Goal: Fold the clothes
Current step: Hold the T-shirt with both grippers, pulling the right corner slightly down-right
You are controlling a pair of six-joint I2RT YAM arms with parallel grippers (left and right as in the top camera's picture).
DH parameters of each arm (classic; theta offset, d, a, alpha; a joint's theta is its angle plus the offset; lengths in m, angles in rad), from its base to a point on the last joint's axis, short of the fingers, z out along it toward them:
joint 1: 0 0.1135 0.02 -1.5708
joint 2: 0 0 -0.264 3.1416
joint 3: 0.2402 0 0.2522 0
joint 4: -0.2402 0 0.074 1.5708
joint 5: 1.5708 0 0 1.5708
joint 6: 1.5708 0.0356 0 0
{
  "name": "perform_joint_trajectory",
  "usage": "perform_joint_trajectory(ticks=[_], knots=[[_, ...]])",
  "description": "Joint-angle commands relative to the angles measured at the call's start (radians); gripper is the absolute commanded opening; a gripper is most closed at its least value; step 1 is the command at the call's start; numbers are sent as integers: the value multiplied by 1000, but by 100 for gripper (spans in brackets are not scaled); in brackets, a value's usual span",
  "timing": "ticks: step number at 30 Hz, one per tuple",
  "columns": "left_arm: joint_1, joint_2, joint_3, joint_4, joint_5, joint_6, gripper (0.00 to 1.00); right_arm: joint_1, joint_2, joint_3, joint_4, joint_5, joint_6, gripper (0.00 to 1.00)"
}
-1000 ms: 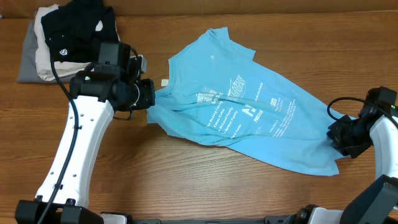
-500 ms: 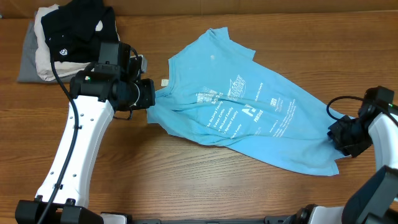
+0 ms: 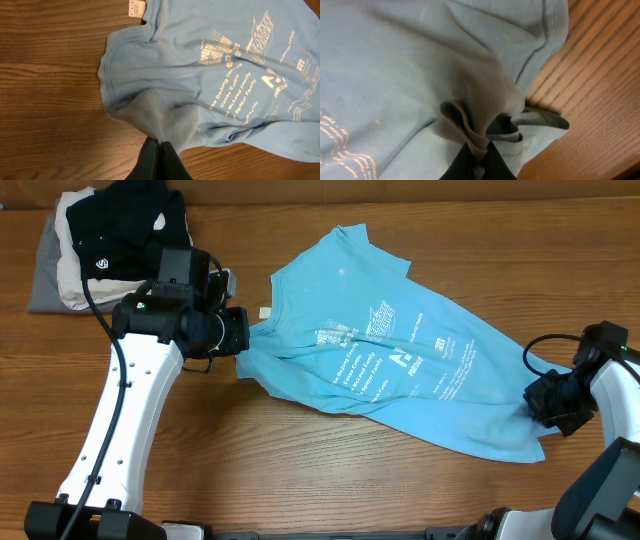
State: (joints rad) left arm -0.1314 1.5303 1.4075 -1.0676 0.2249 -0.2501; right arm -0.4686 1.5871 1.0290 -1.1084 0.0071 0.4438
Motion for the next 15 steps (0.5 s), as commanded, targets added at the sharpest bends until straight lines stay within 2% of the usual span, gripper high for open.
perform_joint_trajectory(ticks=[1,9,11,15], knots=[[-8,2,21,-2,5,30,4,3,1,0,-18,7,2,9],[-8,2,21,-2,5,30,4,3,1,0,-46,7,6,9],[-8,2,21,-2,5,30,4,3,1,0,-50,6,6,14],[-8,2,21,-2,5,30,4,3,1,0,-53,6,6,15]])
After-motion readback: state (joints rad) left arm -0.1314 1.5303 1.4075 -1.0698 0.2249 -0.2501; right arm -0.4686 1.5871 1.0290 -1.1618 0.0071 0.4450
